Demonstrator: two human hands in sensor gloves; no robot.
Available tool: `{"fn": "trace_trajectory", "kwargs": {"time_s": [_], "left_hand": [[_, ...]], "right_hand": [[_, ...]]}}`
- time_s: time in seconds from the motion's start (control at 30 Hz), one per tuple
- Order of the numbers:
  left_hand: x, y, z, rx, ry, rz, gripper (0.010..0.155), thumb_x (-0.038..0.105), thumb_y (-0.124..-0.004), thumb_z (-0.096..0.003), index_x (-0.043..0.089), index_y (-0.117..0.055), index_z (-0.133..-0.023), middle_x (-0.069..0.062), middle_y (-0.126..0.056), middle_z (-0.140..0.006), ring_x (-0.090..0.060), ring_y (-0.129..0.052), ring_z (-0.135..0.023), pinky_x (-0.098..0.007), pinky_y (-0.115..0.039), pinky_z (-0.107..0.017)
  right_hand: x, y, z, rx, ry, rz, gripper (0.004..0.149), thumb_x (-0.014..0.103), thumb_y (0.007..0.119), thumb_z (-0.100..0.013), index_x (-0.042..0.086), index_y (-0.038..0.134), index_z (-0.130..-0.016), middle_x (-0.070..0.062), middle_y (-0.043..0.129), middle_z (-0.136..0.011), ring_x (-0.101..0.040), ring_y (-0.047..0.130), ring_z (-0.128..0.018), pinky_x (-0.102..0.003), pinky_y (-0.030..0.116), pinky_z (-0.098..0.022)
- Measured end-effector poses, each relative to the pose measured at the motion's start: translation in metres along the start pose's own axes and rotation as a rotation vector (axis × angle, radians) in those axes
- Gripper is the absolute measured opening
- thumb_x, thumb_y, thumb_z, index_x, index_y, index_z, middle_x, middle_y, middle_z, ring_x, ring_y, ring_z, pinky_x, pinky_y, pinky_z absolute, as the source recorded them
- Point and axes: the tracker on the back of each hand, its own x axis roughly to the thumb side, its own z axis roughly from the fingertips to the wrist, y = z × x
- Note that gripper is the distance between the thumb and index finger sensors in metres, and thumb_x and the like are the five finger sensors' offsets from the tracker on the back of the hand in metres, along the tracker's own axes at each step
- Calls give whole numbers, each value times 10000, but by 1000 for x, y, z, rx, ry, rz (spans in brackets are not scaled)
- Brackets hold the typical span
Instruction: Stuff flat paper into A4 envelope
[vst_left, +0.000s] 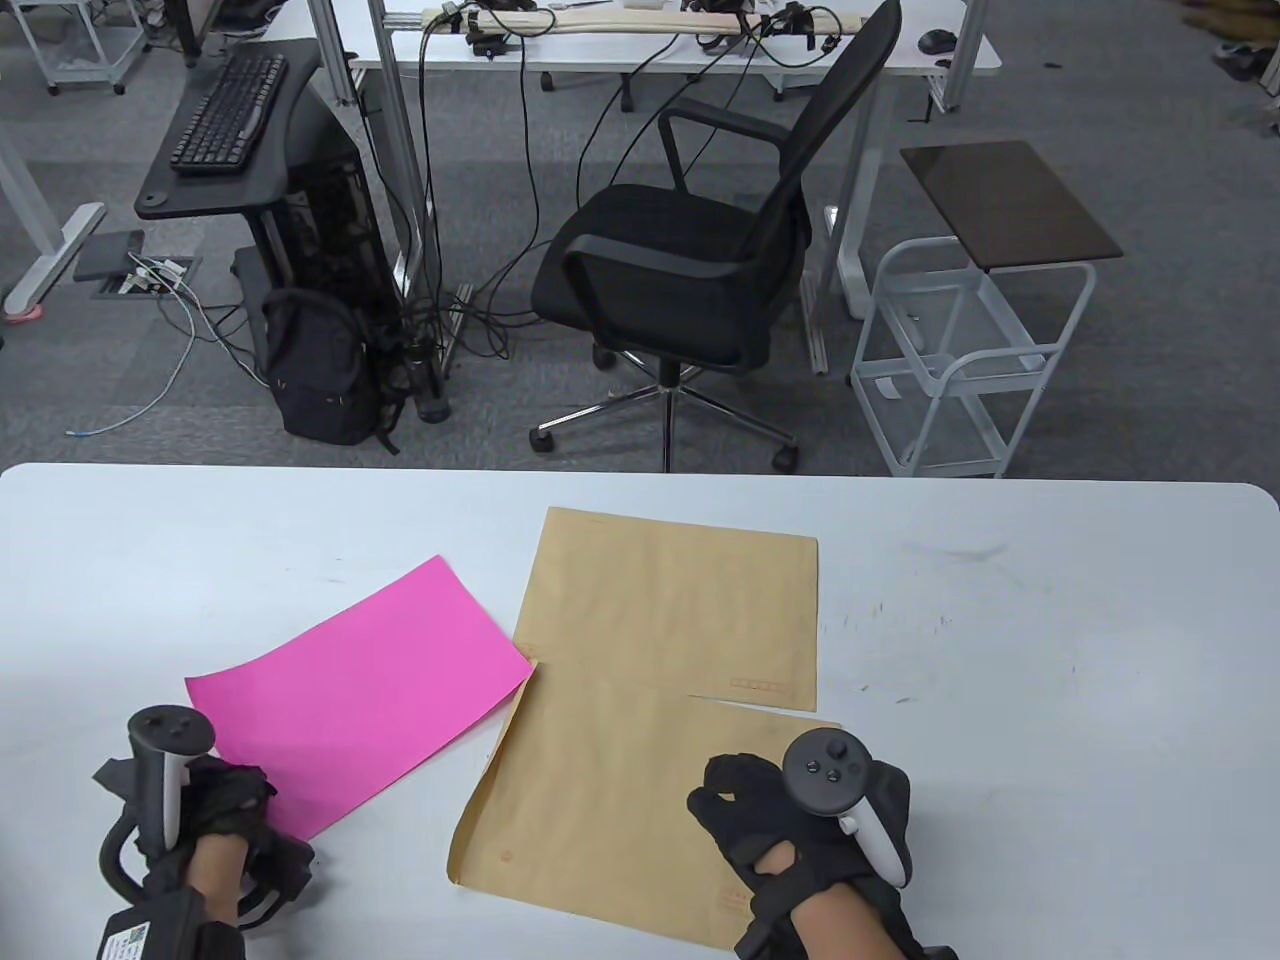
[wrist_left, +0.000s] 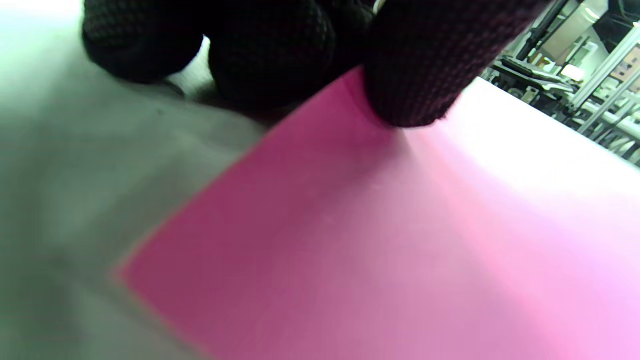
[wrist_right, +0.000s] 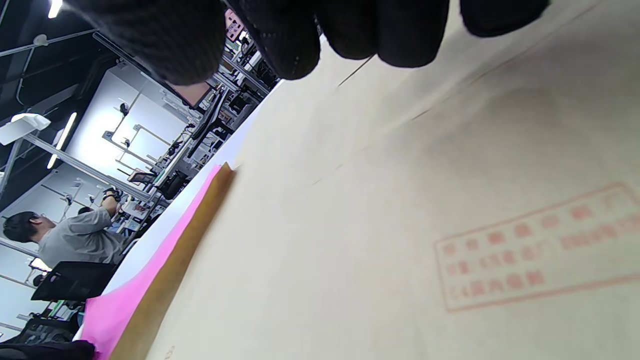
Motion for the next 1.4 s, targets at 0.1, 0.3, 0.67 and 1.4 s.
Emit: {"fn": "trace_trajectory", "kwargs": {"time_s": [0.1,0.3,0.67,1.4], "left_hand": [[-2,2,-2,-131,-47,129,537,369,-858,-429,169,-805,-924,110,-941,-663,-152,-1021,-421,-420,-917,-408],[1,11,1,-159,-182,183,455,387,-771,-456,167,-850,-846,93,-1067,-583,-152,-1160,-348,-379,-985,-276],[6,46,24,-90,-420,417,443,369,-778,-457,190,-833,-858,114,-1052,-576,-136,-1135,-332,-372,-972,-284],[35,71,85,312,-713,87,435,376,-802,-445,187,-861,-831,119,-1068,-548,-147,-1141,-324,-381,-973,-292]], "right_hand": [[-4,-1,-2,-3,21,34,578,542,812,-480,237,719,-962,-71,603,-1019,-402,722,-900,-602,647,-616],[-8,2,-8,33,71,184,611,552,805,-488,262,664,-1007,-63,486,-1068,-414,584,-972,-627,556,-658],[-15,25,-16,157,215,486,797,606,835,-480,435,346,-1086,15,178,-1107,-356,244,-1040,-623,339,-717],[-15,25,-17,162,217,455,788,586,843,-484,419,367,-1089,9,180,-1108,-365,237,-1039,-633,325,-716]]}}
